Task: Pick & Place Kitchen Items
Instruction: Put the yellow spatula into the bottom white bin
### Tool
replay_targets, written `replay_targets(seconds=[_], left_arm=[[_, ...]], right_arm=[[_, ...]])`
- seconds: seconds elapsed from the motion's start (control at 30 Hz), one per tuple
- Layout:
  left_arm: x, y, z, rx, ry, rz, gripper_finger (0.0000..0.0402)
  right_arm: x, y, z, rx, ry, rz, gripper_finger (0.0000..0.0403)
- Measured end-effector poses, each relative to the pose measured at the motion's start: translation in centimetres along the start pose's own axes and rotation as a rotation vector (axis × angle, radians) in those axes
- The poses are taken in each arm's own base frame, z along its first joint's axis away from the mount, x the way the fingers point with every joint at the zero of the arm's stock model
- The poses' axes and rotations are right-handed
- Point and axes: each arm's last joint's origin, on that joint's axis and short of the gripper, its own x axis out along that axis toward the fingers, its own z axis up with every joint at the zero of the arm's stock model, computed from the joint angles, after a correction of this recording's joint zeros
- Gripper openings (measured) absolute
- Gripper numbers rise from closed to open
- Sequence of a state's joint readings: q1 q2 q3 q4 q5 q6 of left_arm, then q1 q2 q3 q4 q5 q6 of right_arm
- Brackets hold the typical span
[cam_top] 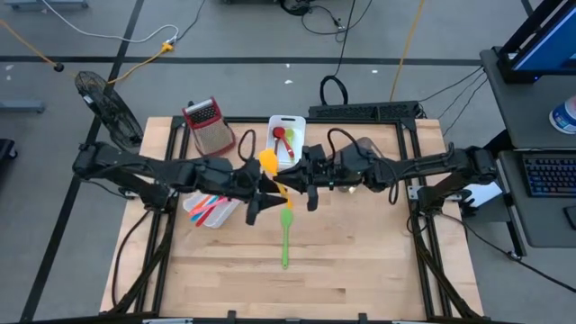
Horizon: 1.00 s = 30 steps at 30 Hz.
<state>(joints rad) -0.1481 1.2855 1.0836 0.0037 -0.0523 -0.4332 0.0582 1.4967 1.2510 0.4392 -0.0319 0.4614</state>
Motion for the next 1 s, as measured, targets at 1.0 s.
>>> replay_targets(seconds=[1.0], left_arm=[[1.5, 0.6, -2.0, -0.184, 0.111, 0.098, 0.001]], right_arm=[[-0.1, -0.4, -1.0, 0.004, 0.121, -0.008, 0.0075]])
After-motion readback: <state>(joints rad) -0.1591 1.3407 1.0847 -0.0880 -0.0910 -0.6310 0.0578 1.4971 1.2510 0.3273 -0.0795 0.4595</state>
